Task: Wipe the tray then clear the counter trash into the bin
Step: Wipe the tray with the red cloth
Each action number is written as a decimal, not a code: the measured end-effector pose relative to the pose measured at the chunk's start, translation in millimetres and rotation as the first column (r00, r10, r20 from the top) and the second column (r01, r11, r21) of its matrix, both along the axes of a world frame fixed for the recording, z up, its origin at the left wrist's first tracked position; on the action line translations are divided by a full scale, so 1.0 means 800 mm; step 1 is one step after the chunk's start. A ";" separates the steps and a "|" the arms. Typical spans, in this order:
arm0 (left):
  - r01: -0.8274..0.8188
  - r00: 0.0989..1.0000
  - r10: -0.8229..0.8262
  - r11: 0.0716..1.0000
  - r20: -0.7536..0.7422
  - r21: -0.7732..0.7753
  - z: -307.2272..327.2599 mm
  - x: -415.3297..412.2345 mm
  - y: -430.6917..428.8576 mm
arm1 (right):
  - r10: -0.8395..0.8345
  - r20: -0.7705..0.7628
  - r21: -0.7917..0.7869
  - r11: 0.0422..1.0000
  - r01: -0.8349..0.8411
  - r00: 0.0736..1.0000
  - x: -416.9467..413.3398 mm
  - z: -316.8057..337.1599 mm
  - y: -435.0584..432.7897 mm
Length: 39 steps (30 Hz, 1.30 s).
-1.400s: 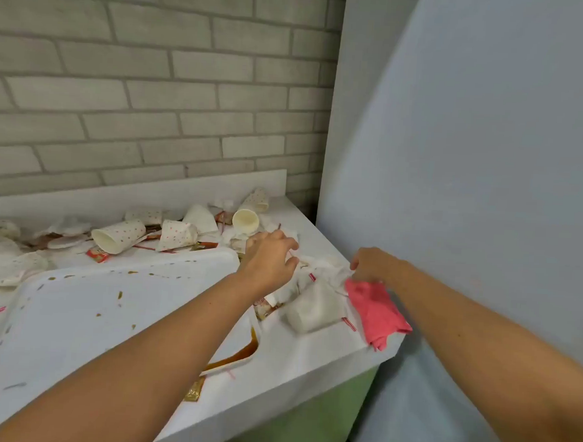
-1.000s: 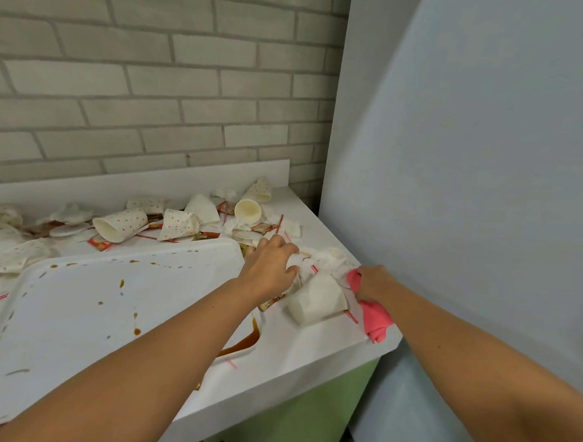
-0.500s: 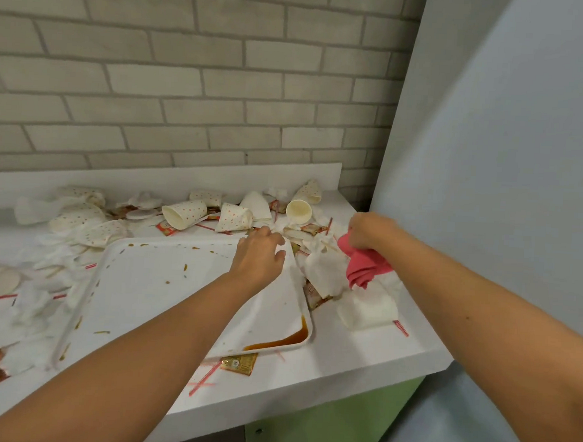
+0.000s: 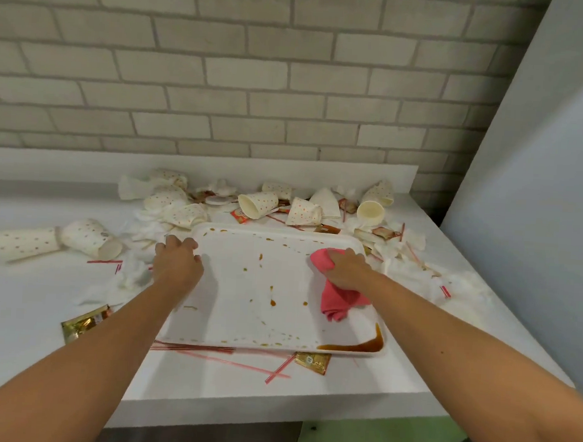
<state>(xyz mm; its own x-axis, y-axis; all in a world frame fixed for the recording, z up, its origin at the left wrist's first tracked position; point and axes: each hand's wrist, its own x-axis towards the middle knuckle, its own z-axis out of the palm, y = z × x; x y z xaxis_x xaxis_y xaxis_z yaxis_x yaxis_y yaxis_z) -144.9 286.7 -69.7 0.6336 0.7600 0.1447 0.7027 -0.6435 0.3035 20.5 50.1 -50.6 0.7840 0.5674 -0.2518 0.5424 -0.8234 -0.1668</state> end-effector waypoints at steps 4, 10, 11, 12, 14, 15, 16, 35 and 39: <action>-0.055 0.982 0.084 0.983 0.166 -0.174 -0.015 -0.012 0.024 | -0.072 0.055 -0.056 0.996 0.075 0.996 -0.006 -0.023 0.020; -0.072 0.970 0.134 0.956 0.205 -0.284 -0.013 -0.010 0.045 | -0.102 0.079 0.048 0.994 0.098 0.992 0.000 -0.042 0.033; -0.069 0.978 0.117 0.963 0.174 -0.262 -0.015 -0.010 0.046 | -0.103 0.090 0.065 0.993 0.098 0.991 0.001 -0.045 0.032; -0.066 0.983 0.104 0.970 0.153 -0.235 -0.017 -0.012 0.045 | -0.105 0.102 0.077 0.992 0.097 0.989 0.000 -0.048 0.033; -0.066 0.984 0.094 0.982 0.153 -0.177 -0.023 -0.013 0.042 | -0.108 0.124 0.090 0.991 0.097 0.986 -0.001 -0.052 0.036; -0.069 0.982 0.094 0.986 0.163 -0.152 -0.026 -0.014 0.039 | -0.108 0.136 0.091 0.991 0.096 0.985 -0.001 -0.054 0.037; -0.072 0.981 0.093 0.989 0.168 -0.126 -0.028 -0.015 0.037 | -0.107 0.149 0.093 0.991 0.094 0.983 -0.002 -0.056 0.038; -0.013 0.965 0.017 1.000 -0.263 0.018 -0.005 0.000 0.031 | -0.099 0.178 0.041 0.995 0.093 0.979 -0.004 -0.058 0.044; -0.035 0.979 0.026 0.999 -0.204 -0.041 -0.002 -0.001 0.035 | -0.120 0.200 0.066 0.992 0.109 0.972 -0.007 -0.060 0.045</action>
